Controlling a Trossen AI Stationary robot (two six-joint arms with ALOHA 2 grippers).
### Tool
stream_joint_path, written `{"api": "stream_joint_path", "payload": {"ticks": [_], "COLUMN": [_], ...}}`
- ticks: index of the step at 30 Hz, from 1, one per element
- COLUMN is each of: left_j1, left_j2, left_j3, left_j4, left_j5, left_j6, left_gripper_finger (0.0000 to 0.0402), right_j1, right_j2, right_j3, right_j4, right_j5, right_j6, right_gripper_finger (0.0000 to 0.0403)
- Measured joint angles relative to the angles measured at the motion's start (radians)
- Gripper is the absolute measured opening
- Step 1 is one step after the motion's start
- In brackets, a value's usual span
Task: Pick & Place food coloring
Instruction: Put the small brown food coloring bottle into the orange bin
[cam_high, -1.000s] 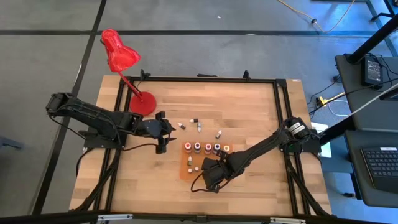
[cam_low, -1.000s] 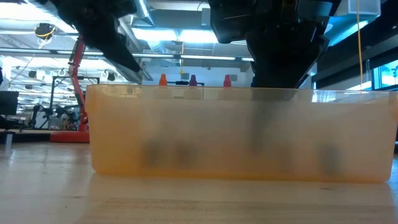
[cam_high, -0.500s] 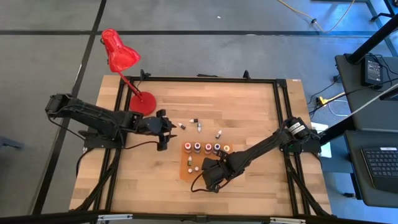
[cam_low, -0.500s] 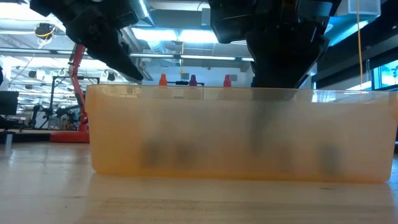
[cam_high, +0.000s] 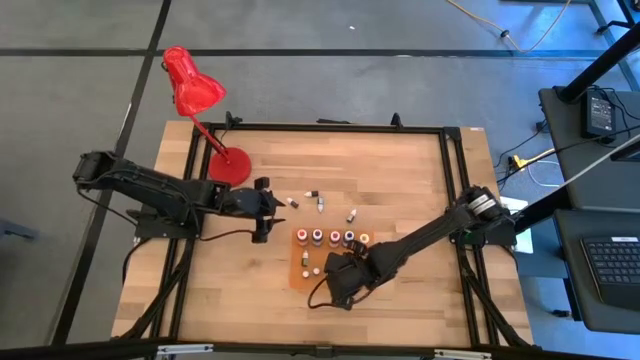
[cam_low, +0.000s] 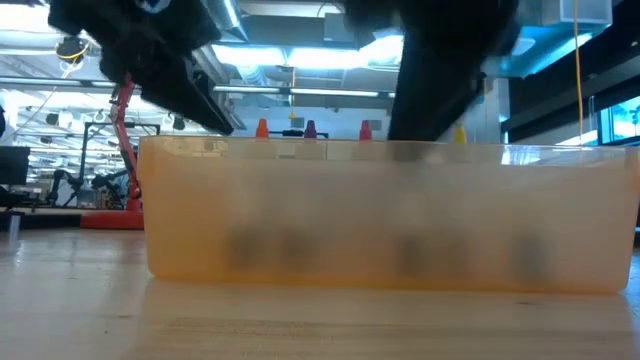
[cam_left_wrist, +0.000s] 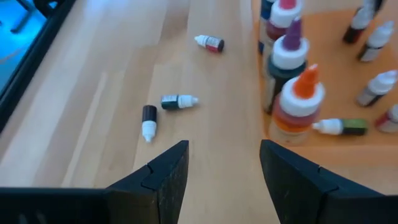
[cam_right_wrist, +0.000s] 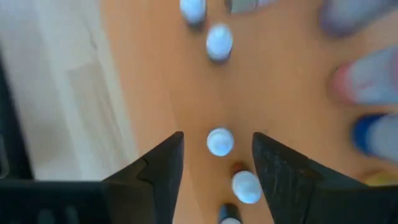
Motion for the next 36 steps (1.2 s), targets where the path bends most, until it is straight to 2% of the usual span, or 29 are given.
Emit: {"api": "stream_joint_path", "payload": {"ticks": [3,7,10,12,16,18,21,25,31,36], "left_j1": [0.045,0.135,0.202,0.249,0.345,0.389,0.450,0.507,0.561,0.585], "left_j2": [-0.001,-0.004,-0.005,-0.005,-0.004,0.012,0.052,0.158,0.350,0.473], "left_j3": [-0.083,-0.164,-0.189,-0.209,-0.229,-0.230,-0.229,-0.230,-0.224,-0.224], "left_j4": [0.138,0.249,0.311,0.352,0.455,0.494,0.540,0.597,0.793,0.851], "left_j5": [0.033,0.151,0.230,0.284,0.477,0.546,0.578,0.633,0.739,0.738], "left_j6": [0.038,0.060,0.105,0.120,0.170,0.188,0.191,0.216,0.234,0.268], "left_gripper_finger": [0.0193,0.0191,0.0193,0.0193,0.0192,0.0192,0.0193,0.0192,0.0194,0.0191], "right_j1": [0.043,0.111,0.170,0.204,0.253,0.262,0.262,0.259,0.267,0.267], "right_j2": [-0.062,-0.163,-0.231,-0.269,-0.324,-0.332,-0.334,-0.331,-0.334,-0.347], "right_j3": [0.008,0.008,0.008,0.008,0.008,0.008,0.008,-0.014,-0.072,-0.168], "right_j4": [-0.032,-0.138,-0.211,-0.248,-0.258,-0.258,-0.257,-0.256,-0.246,-0.151], "right_j5": [0.078,0.186,0.343,0.407,0.497,0.522,0.526,0.522,0.525,0.518], "right_j6": [-0.003,-0.026,0.008,0.048,0.076,0.076,0.076,0.065,0.105,0.129], "right_gripper_finger": [0.0195,0.0196,0.0196,0.0196,0.0196,0.0196,0.0196,0.0196,0.0196,0.0196]}}
